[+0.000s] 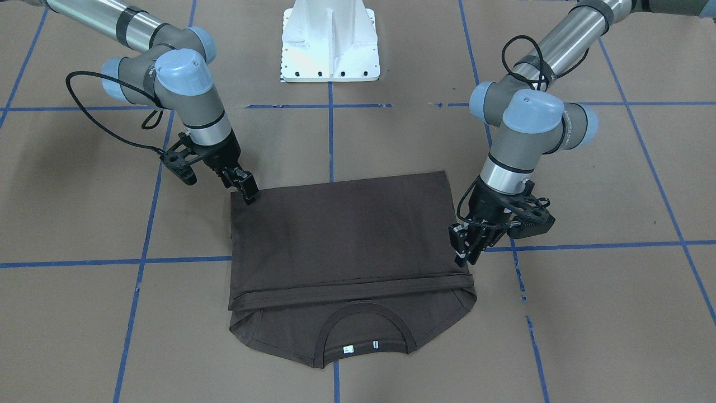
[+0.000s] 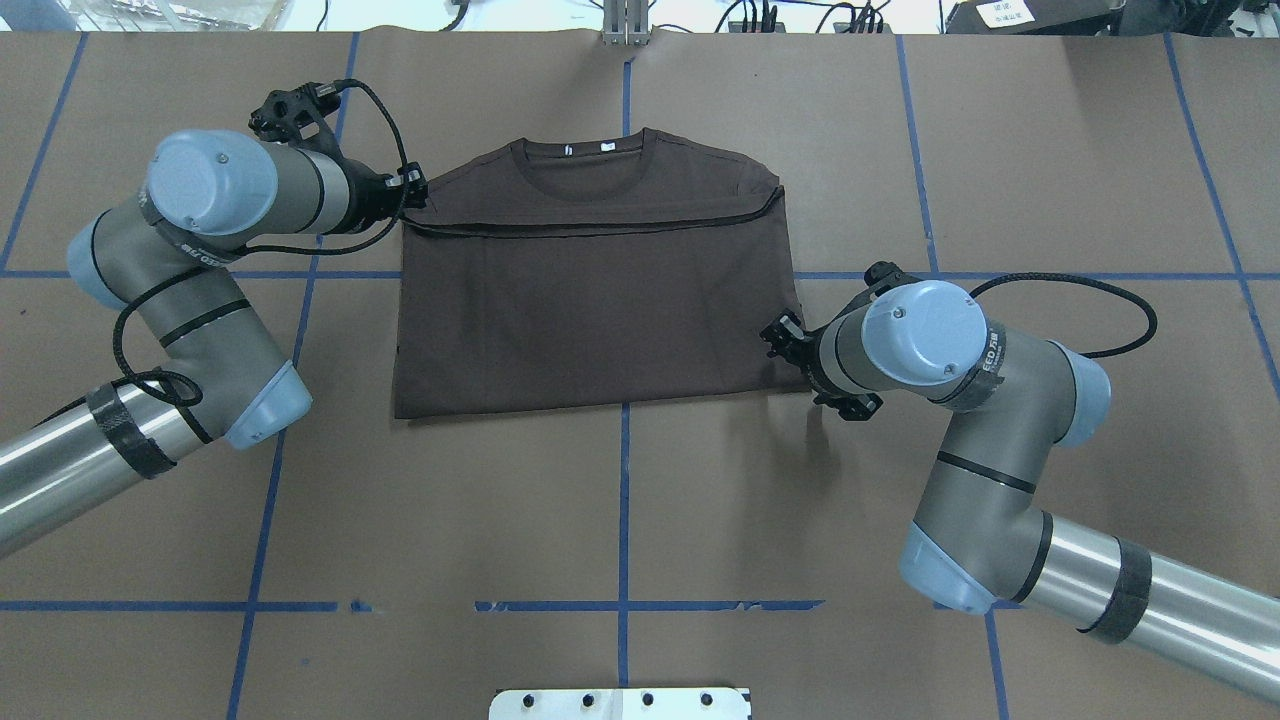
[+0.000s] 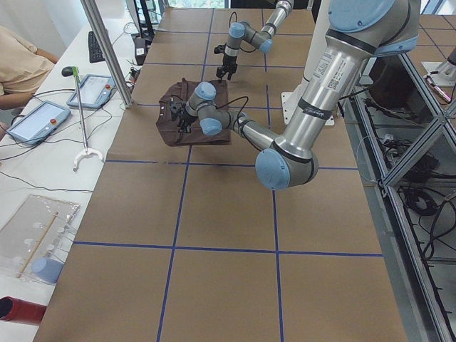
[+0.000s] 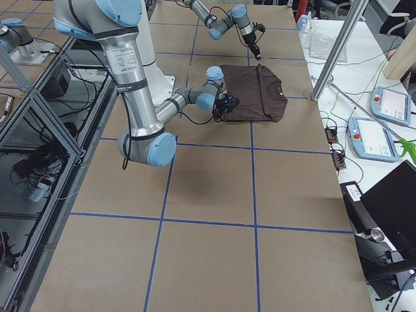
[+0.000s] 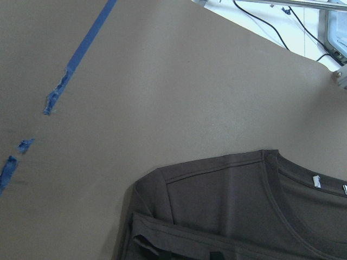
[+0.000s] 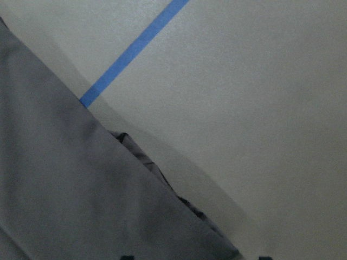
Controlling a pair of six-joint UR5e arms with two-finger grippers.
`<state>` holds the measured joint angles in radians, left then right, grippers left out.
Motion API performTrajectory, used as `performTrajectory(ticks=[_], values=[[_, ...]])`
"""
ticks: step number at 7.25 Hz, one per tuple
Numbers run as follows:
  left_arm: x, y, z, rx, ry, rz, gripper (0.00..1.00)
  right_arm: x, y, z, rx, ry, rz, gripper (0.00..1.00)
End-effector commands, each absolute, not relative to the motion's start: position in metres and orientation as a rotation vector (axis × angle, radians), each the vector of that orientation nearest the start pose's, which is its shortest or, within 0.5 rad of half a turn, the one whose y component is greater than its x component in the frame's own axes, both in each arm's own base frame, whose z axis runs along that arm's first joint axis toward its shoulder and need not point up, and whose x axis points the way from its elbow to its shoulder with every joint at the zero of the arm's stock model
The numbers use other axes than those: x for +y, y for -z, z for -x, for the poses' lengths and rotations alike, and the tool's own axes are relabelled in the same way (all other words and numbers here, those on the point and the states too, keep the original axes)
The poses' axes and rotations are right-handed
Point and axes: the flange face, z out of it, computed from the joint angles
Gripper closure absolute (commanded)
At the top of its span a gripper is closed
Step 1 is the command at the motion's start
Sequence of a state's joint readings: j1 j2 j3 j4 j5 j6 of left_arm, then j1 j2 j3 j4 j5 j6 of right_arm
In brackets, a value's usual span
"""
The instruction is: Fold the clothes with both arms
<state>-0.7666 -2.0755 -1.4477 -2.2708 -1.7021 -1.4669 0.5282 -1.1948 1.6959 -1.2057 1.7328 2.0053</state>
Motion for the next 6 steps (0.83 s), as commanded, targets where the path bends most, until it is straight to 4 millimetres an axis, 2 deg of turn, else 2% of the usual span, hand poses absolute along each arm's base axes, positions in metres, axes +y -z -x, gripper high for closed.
performTrajectory(ticks=[1, 2, 3, 5, 6], values=[[-0.575, -0.348, -0.424, 1.039, 0.522, -0.353, 0.64, -0.423, -0.36, 0.494, -0.89, -0.833, 0.117, 0.49], [-0.574, -0.35, -0.426, 1.036, 0.522, -0.35, 0.64, -0.422, -0.359, 0.491, -0.892, -0.829, 0.118, 0.96], [-0.574, -0.356, -0.428, 1.026, 0.522, -0.343, 0.64, -0.421, -0.356, 0.49, -0.898, -0.824, 0.119, 1.0], [-0.575, -0.359, -0.43, 1.022, 0.523, -0.341, 0.64, -0.419, -0.361, 0.488, -0.894, -0.824, 0.121, 1.0], [-0.575, -0.359, -0.43, 1.022, 0.523, -0.341, 0.64, -0.415, -0.354, 0.479, -0.909, -0.821, 0.12, 1.0]])
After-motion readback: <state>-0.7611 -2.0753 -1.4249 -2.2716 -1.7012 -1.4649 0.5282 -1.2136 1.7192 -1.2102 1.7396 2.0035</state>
